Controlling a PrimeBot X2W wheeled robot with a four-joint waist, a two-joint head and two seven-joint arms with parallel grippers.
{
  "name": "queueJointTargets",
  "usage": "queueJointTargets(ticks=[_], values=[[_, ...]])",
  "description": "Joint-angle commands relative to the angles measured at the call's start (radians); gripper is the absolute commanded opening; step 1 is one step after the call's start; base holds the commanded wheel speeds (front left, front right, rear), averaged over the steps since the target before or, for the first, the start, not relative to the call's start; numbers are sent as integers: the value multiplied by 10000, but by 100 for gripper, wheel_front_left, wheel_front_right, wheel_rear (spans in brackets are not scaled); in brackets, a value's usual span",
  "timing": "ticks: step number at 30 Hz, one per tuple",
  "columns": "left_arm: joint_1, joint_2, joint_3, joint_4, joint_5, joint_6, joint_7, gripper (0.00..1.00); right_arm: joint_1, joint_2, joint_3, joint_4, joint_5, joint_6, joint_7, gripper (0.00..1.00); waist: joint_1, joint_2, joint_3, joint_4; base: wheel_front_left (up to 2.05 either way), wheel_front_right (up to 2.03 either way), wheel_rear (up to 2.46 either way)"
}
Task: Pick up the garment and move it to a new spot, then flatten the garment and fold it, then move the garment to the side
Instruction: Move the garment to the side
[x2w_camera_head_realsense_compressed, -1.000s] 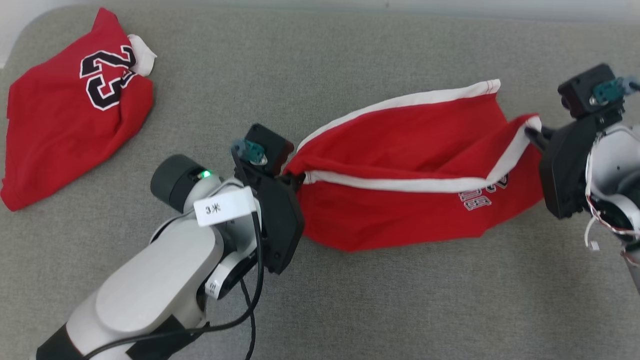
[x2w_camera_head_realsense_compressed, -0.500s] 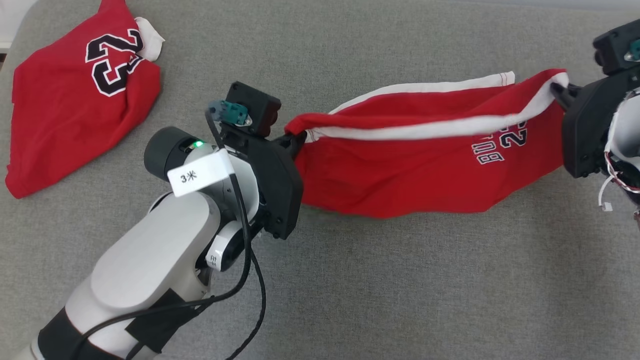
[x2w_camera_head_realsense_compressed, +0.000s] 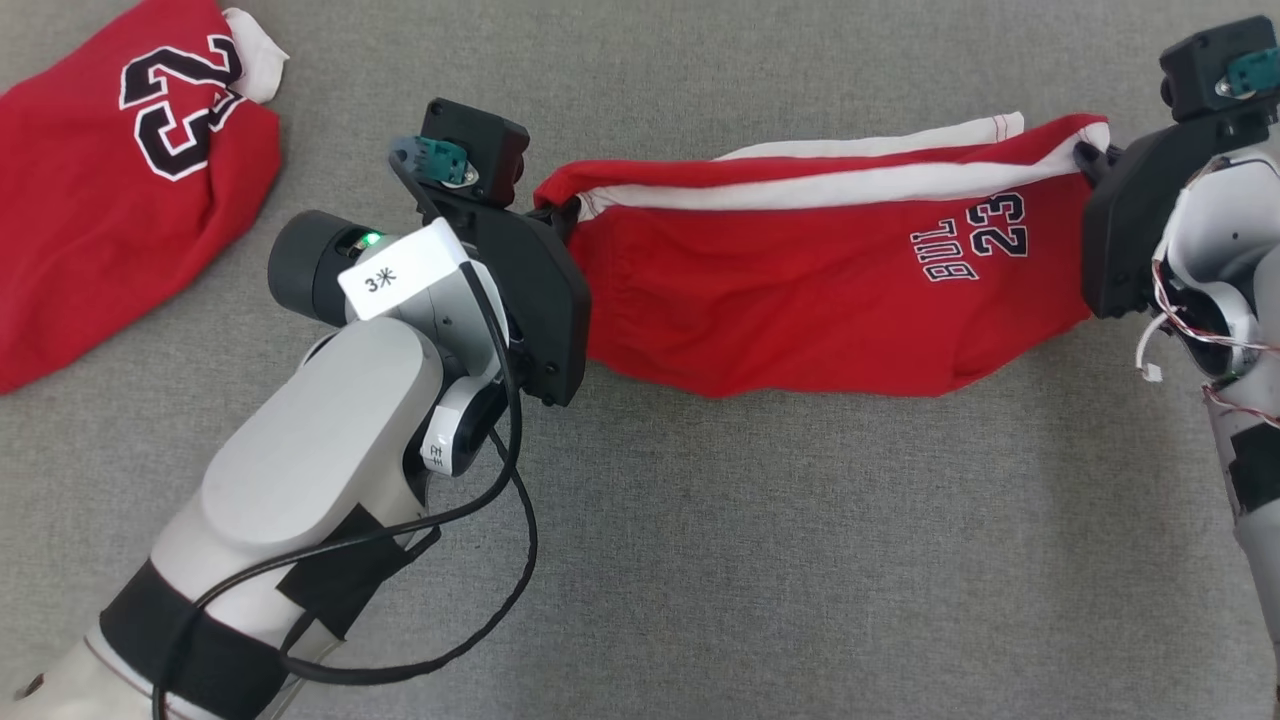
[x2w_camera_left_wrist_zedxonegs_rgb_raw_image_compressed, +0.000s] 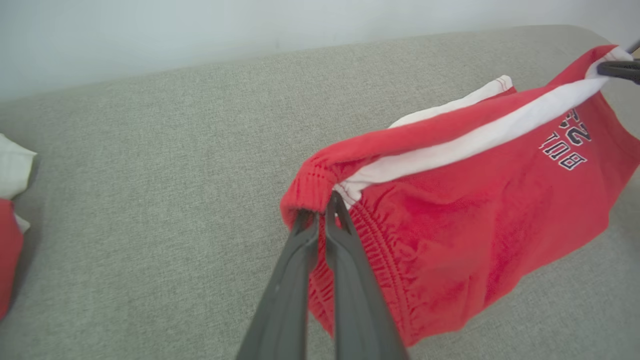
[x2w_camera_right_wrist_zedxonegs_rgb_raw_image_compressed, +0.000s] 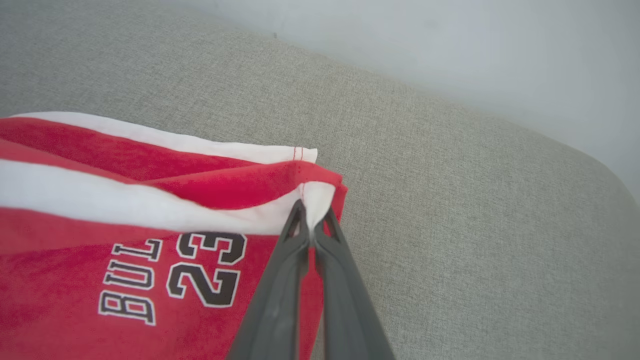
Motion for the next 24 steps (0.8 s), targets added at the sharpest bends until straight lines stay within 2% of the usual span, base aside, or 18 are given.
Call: queueJointTargets(ticks=[1, 2, 3, 4, 5, 15, 24], values=[[-163, -57, 1, 249, -38, -70, -159, 0, -346, 115, -119, 318, -253, -4, -415, 0, 0, -2, 116, -13, 0, 0, 0], [-201, -117, 46, 346, -26, -45, -312, 0, -440, 199, -47, 457, -289, -4, -638, 0, 0, -2, 146, 0, 0, 0, 0], [-240, -161, 88, 451, 44, 4, -521, 85, -498, 297, -88, 648, -324, -4, -842, 100, 0, -2, 170, 9, 0, 0, 0], [-240, -161, 88, 451, 44, 4, -521, 85, -498, 297, -88, 648, -324, -4, -842, 100, 0, -2, 170, 9, 0, 0, 0], [-257, -205, 107, 584, 79, 28, -682, 100, -588, 332, -66, 768, -406, -4, -1099, 100, 0, -2, 192, 22, 0, 0, 0], [-312, -498, 159, 1538, 28, -252, -1777, 100, -1178, 479, 281, 1930, -548, -4, -2747, 100, 0, -2, 56, 132, 0, 0, 0], [72, -280, 193, 1525, 326, -358, -3370, 100, -831, 392, 463, 2164, -262, -4, -3221, 100, 0, -2, -508, 69, 0, 0, 0]])
